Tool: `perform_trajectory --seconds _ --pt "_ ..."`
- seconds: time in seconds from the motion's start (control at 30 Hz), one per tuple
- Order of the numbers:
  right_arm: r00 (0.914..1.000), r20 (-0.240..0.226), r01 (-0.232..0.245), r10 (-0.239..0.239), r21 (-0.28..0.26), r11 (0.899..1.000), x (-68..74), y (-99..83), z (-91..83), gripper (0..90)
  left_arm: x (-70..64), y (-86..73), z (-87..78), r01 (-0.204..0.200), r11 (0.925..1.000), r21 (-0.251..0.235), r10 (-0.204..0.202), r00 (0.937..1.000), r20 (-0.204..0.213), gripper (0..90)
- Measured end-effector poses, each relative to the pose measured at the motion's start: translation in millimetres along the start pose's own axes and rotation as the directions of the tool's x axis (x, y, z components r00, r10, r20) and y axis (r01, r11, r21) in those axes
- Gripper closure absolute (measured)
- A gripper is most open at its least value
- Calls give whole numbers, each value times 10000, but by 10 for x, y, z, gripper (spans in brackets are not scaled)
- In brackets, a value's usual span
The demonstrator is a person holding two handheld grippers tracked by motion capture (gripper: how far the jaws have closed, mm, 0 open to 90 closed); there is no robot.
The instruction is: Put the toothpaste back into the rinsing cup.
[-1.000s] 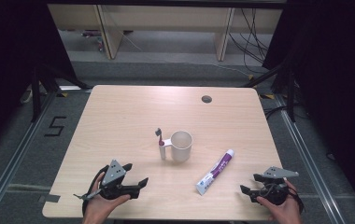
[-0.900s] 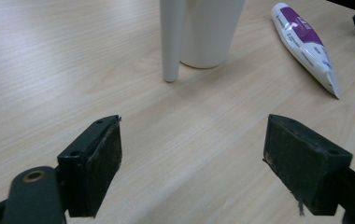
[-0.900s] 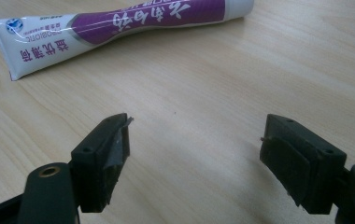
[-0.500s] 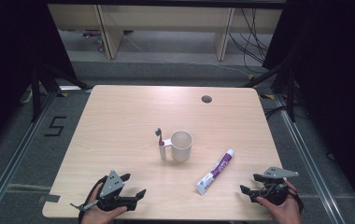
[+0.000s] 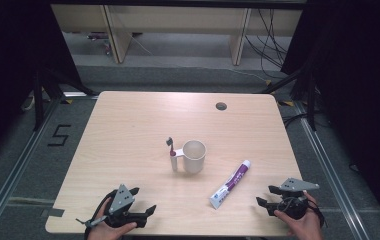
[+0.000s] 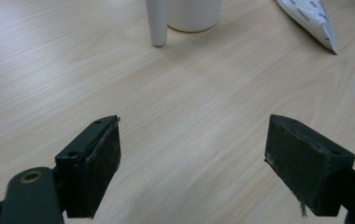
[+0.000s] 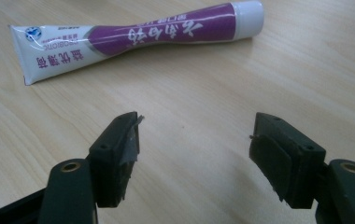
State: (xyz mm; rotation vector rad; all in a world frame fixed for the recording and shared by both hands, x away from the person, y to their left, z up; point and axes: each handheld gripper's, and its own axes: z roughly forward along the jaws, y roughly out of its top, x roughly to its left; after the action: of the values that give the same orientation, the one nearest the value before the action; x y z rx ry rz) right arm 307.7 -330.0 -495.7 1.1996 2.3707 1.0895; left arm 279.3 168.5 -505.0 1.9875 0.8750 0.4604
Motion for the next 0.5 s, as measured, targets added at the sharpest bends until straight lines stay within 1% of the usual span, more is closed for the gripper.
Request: perform_trajectory --seconds 0.03,0.07,0.1,0.13,0.17,0.2,0.23,0.27,0.3,0.33,0.37,0.4,0.43,0.47,0.5 --pt "9999 43 -163 162 76 9998 27 14 -7 346 -10 -2 2 78 10000 14 -78 10000 41 180" --pt "9994 118 317 -317 -11 9995 9 33 -1 372 -9 -3 7 5 10000 20 -5 10000 81 180" --pt "9996 -47 266 -266 -55 9996 21 43 8 380 -20 -4 7 20 10000 70 -20 9999 108 180" --pt "9994 -41 354 -353 45 9994 29 66 7 389 -29 -7 14 49 10000 -33 -49 9999 145 180" --pt "9976 -24 695 -695 -122 9975 11 81 19 410 -32 -2 7 -28 10000 41 28 9999 153 180" --pt "9978 5 664 -664 -146 9977 27 97 15 438 -37 1 6 -24 10000 55 24 9999 169 180" --pt "9978 -124 642 -644 -133 9978 40 115 12 498 -36 6 6 -87 9999 61 85 9998 184 180" --pt "9955 -61 945 -947 -347 9949 55 157 4 603 -45 6 12 -19 10000 -16 20 9998 178 180" --pt "9955 -61 945 -947 -347 9949 55 157 4 603 -40 7 8 -108 9999 38 107 9998 182 180" --pt "9941 -36 1079 -1081 -376 9935 60 185 -2 640 -41 5 9 -91 10000 19 91 9998 184 181" --pt "9927 47 1209 -1209 -472 9915 64 214 -4 678 -34 0 4 -137 9999 106 135 9998 173 181" --pt "9905 124 1373 -1368 -579 9888 65 256 5 718 -38 -3 5 -46 9999 101 44 9999 151 181" --pt "9881 130 1535 -1530 -560 9866 57 280 14 735 -35 -3 5 -62 9999 87 60 9999 153 181" --pt "9873 94 1587 -1584 -585 9856 59 300 29 760 -29 -2 6 -108 9999 72 107 9999 129 182" --pt "9843 155 1767 -1760 -591 9825 53 327 48 787 -31 -1 6 -70 10000 53 69 9999 148 182"
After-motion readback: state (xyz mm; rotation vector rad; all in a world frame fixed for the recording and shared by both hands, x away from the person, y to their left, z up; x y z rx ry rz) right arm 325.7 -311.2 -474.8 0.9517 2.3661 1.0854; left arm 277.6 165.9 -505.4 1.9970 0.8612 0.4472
